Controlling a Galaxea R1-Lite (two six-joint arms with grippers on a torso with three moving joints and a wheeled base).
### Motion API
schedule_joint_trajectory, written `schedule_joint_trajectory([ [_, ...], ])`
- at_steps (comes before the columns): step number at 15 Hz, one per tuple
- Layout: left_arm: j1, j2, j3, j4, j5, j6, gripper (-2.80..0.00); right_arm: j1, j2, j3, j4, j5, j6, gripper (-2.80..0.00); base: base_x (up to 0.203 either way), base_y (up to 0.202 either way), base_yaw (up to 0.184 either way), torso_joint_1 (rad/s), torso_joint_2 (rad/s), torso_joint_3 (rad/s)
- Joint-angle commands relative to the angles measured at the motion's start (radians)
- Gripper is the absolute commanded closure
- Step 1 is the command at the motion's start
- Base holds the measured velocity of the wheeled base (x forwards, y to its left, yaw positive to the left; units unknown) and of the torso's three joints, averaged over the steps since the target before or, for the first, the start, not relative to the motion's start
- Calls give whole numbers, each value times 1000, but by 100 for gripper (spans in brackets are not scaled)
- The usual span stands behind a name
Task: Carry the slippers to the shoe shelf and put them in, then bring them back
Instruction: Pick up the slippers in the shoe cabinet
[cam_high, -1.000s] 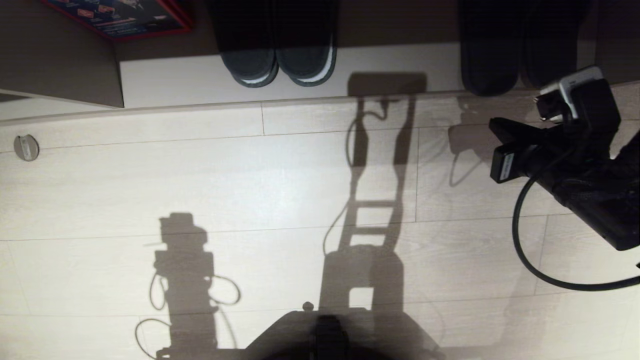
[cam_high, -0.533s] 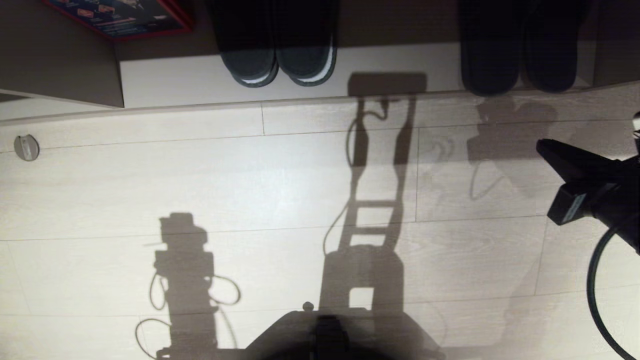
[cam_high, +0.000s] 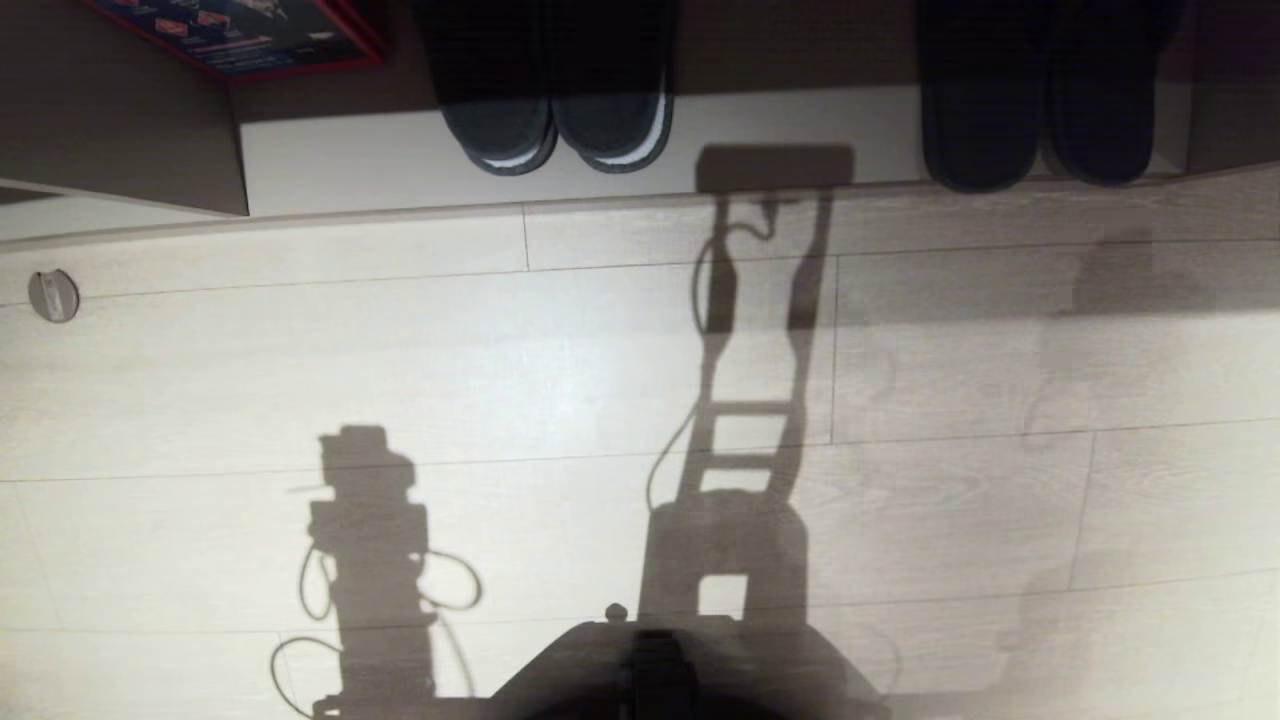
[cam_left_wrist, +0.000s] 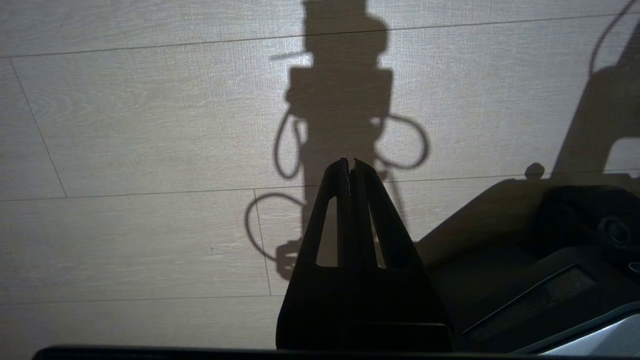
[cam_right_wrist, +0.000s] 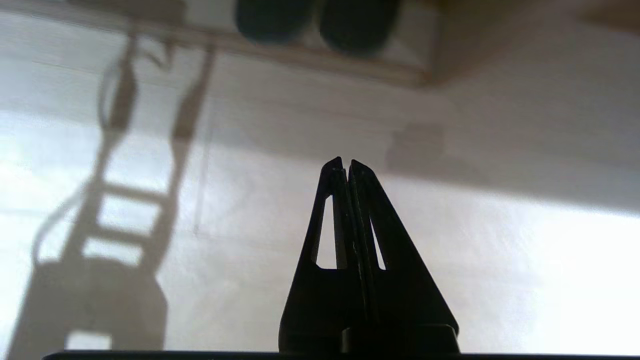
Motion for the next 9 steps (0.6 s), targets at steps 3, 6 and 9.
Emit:
schedule_joint_trajectory([
  [3, 0, 1, 0, 0, 0, 0, 0, -131, -288, 179, 88, 62, 59, 0, 0, 0, 0, 0, 0, 0],
  [6, 0, 1, 0, 0, 0, 0, 0, -166, -400, 240, 252, 140, 117, 0, 0, 0, 0, 0, 0, 0],
  [9, 0, 1, 0, 0, 0, 0, 0, -176, -532, 256, 566, 168, 132, 0, 0, 0, 0, 0, 0, 0],
])
